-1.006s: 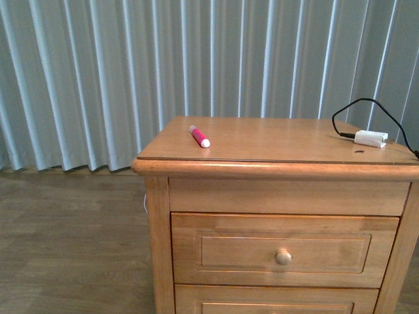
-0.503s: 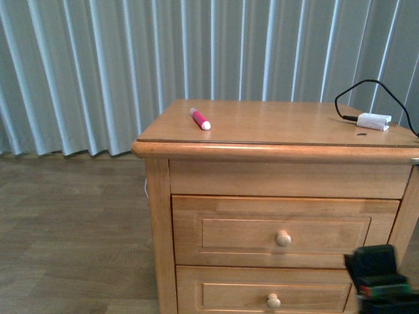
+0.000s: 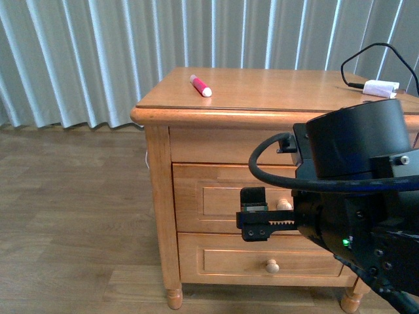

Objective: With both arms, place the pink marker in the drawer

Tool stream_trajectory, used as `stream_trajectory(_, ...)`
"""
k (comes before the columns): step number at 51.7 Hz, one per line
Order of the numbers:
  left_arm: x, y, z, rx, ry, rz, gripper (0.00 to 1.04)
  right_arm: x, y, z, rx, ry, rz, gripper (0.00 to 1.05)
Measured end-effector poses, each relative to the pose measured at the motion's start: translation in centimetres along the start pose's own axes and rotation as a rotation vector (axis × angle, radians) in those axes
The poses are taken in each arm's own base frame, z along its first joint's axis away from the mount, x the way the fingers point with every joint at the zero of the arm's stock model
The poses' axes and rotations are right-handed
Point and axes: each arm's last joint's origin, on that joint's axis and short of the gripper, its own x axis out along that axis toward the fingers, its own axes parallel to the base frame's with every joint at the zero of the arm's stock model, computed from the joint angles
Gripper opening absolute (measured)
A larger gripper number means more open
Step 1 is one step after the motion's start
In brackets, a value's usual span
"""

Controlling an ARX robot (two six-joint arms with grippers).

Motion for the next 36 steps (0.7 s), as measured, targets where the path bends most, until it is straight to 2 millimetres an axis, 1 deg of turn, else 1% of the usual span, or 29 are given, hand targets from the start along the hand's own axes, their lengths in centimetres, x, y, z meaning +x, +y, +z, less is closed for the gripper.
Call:
stream_trajectory(1, 0.0, 0.0, 0.0, 0.000, 0.000, 0.000, 0.98, 0.4, 0.2, -0.1, 0.004, 0.000, 0.001, 0.96)
stream_trajectory(8, 0.0, 0.0, 0.0, 0.000, 0.000, 0.000, 0.98, 1.8, 0.6, -0.4, 0.013, -0.010, 0.002, 0.96)
stream_trajectory(15, 0.0, 0.0, 0.0, 0.000, 0.000, 0.000, 0.98, 3.1, 1.0, -0.2, 0.020, -0.041, 0.011, 0.96)
stream_trajectory(26, 0.0, 0.0, 0.0, 0.000, 0.000, 0.000, 0.98, 5.0, 1.2, 0.1, 0.022, -0.056, 0.017, 0.96)
stream_trajectory(36, 0.0, 0.0, 0.0, 0.000, 0.000, 0.000, 0.98, 6.3, 1.1, 0.2, 0.020, -0.067, 0.002, 0.96)
